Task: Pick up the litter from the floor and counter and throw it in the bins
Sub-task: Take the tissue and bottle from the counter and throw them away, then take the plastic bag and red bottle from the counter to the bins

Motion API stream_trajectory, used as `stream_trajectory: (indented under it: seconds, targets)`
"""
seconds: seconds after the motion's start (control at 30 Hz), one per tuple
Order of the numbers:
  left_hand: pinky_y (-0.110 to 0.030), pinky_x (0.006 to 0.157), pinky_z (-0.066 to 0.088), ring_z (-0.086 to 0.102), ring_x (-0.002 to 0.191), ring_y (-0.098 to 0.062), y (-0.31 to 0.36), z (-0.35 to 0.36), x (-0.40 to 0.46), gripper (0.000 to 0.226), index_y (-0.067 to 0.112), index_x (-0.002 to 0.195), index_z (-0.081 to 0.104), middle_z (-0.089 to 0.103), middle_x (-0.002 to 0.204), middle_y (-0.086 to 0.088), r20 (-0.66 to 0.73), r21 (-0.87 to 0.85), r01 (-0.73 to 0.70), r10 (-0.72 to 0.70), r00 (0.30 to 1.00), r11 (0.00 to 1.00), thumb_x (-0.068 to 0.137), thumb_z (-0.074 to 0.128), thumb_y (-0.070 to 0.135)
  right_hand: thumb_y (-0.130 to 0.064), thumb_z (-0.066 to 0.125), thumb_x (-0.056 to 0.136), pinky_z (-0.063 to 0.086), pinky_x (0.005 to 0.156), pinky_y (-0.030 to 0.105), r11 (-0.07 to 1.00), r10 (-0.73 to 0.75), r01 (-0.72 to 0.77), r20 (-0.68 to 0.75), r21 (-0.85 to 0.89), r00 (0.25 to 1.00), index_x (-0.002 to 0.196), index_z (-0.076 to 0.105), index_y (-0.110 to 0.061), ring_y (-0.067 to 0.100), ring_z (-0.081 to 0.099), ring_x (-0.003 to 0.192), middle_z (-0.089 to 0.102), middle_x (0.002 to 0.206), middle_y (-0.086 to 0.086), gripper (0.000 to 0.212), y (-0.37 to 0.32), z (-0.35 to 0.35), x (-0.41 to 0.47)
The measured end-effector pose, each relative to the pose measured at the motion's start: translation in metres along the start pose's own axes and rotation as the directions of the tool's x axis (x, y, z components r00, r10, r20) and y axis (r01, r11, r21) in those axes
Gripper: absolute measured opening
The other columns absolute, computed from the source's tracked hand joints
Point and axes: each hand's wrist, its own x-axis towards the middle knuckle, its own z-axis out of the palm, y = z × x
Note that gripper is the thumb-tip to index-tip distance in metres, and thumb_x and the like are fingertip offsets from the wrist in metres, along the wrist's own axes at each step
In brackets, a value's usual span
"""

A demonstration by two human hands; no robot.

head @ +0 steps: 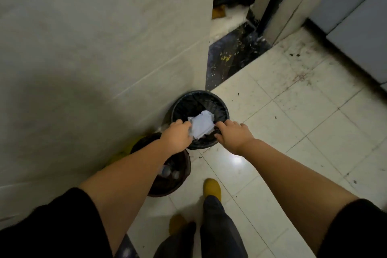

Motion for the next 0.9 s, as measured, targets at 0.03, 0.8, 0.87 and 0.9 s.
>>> stream_trajectory:
  seconds: [0.03, 0.8, 0.87, 0.9]
  targets:
    - [-0.042, 0.104, 0.042, 0.044, 0.127, -0.035, 0.007, -0.007, -0.025, 0.048, 0.010, 0.141, 0.040, 0.043, 0.137, -0.019, -0.010, -0.007, -0.019, 0.019, 1.000, 1.000, 0.095, 0.050, 0.022, -0.039, 0.030, 0.099, 0.035, 0.105, 0.048, 1.000, 0.009, -0.010, -0.017, -0.005, 1.000, 0.136, 0.037, -0.015, 0.035, 0.047, 0.121, 0.047, 0.135, 0.016, 0.044, -0.005, -0.013, -0.024]
    - [-0.037, 0.105, 0.042, 0.050, 0.127, -0.027, 0.304, 0.033, -0.252, 0.055, 0.016, 0.141, 0.041, 0.051, 0.140, -0.011, 0.076, 0.373, -0.604, 0.626, 0.776, 0.704, 0.096, 0.041, 0.048, -0.047, 0.023, 0.099, 0.037, 0.101, 0.045, 0.721, 0.676, -0.557, -0.244, 0.412, 0.695, 0.136, 0.041, -0.016, 0.032, 0.049, 0.123, 0.048, 0.138, 0.012, 0.051, 0.109, 0.011, -0.447]
    - [-0.037, 0.105, 0.042, 0.050, 0.127, -0.027, 0.363, 0.058, -0.258, 0.054, 0.017, 0.141, 0.041, 0.051, 0.140, -0.010, 0.105, 0.400, -0.646, 0.668, 0.737, 0.650, 0.096, 0.040, 0.048, -0.047, 0.024, 0.099, 0.037, 0.101, 0.044, 0.664, 0.735, -0.601, -0.238, 0.446, 0.636, 0.135, 0.042, -0.016, 0.032, 0.050, 0.122, 0.049, 0.137, 0.011, 0.050, 0.151, 0.024, -0.486]
    - [-0.037, 0.106, 0.041, 0.050, 0.128, -0.027, 0.393, 0.072, -0.263, 0.054, 0.016, 0.141, 0.041, 0.051, 0.141, -0.011, 0.126, 0.407, -0.671, 0.689, 0.713, 0.620, 0.097, 0.040, 0.047, -0.047, 0.024, 0.099, 0.038, 0.100, 0.044, 0.633, 0.762, -0.621, -0.229, 0.462, 0.606, 0.134, 0.043, -0.016, 0.032, 0.050, 0.122, 0.049, 0.137, 0.012, 0.050, 0.172, 0.032, -0.507]
